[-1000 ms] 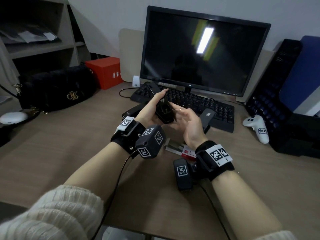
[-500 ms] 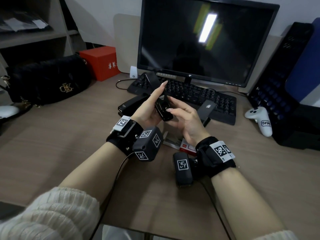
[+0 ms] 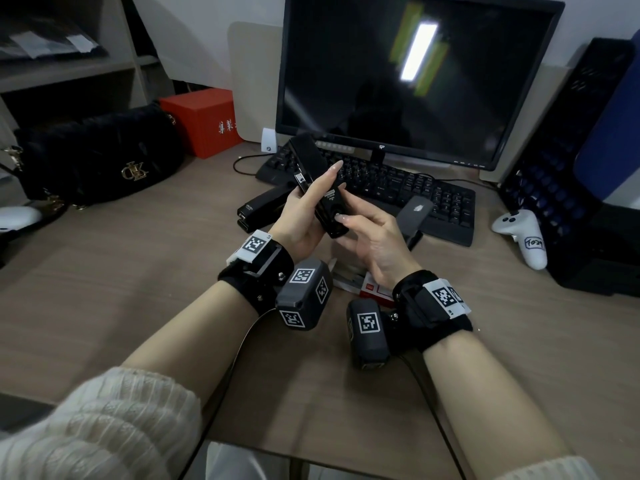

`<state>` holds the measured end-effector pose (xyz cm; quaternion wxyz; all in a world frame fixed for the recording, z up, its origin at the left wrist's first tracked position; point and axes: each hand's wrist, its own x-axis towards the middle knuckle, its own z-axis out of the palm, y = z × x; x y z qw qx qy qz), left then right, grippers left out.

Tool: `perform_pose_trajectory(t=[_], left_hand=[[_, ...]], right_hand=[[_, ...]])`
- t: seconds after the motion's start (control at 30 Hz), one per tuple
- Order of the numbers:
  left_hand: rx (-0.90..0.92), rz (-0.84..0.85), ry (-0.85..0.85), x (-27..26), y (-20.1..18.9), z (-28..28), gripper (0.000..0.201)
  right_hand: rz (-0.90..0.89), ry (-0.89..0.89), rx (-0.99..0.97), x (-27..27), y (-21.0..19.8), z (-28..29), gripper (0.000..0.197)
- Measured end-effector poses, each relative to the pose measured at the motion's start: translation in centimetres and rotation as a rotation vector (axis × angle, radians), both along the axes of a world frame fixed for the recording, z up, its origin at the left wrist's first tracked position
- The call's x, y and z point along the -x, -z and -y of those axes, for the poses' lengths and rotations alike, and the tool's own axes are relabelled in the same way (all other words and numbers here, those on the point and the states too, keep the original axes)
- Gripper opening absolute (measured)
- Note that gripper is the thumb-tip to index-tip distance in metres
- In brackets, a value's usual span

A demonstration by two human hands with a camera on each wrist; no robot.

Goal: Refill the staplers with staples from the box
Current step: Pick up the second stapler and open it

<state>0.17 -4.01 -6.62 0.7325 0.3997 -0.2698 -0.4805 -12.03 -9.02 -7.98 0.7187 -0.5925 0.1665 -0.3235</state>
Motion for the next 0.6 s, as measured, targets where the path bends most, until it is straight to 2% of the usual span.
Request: perform_pose_trajectory(t=[0.23, 0.6], left_hand=[[0.008, -0.038, 0.018, 0.15, -0.36, -0.3, 0.018], [-0.021, -0.09, 0.009, 0.42, -0.34, -0.2, 0.015]], right_hand=[[0.022, -0.012, 0.004, 0.1, 0.01, -0.09, 0.038], [0.04, 0.018, -0.04, 0.02, 0.39, -0.03, 0.038]])
